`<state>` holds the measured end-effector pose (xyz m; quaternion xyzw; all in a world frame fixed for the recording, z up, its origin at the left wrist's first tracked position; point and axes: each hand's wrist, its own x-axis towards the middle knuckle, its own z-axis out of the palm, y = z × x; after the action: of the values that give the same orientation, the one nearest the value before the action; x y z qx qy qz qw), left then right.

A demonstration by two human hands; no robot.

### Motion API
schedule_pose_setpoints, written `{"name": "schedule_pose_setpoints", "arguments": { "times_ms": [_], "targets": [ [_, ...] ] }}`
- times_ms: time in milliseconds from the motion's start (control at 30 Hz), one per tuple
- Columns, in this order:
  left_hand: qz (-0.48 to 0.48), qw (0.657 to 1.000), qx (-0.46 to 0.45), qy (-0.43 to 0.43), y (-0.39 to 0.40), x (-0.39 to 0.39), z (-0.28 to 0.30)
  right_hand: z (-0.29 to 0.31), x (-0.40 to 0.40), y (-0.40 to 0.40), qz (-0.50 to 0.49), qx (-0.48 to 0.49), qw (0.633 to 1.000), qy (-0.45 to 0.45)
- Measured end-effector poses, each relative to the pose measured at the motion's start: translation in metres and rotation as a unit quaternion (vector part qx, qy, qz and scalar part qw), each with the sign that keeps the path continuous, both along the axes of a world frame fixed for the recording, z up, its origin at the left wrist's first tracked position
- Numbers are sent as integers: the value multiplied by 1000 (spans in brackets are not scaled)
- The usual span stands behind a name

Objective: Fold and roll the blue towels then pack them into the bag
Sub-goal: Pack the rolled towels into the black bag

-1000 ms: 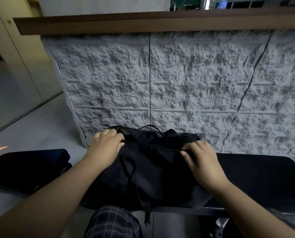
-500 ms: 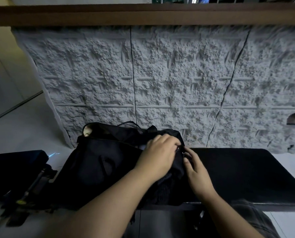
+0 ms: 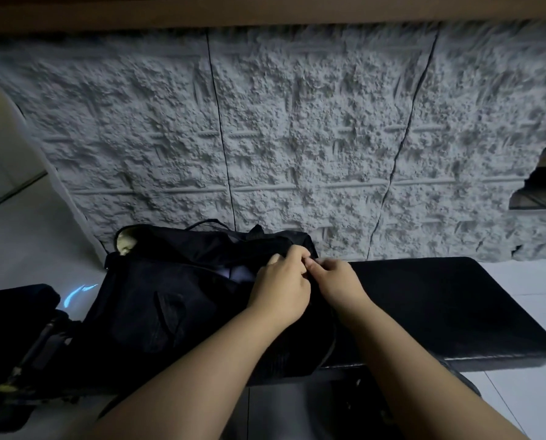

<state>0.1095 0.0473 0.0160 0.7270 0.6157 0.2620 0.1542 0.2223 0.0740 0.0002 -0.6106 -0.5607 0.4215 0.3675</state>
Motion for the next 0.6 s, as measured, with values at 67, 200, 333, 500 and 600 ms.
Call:
{"name": "schedule_pose_setpoints", "arguments": {
  "times_ms": [67,200,333,500,600],
  "targets": [
    [-14,999,13,40,-2,2,1,0,3,1,0,12,1000,-14],
    [-29,990,48,133,1,9,5,-11,10,-6,-41,38,997,44],
    [-122,966,31,226,13,10,10,-20,16,-14,-69,54,988,127],
    [-100,967,-4,235,30,10,12,-25,19,-14,-75,47,984,152],
    [-85,980,-29,175,35,12,15,-22,19,-13,-84,33,980,175]
  ]
}}
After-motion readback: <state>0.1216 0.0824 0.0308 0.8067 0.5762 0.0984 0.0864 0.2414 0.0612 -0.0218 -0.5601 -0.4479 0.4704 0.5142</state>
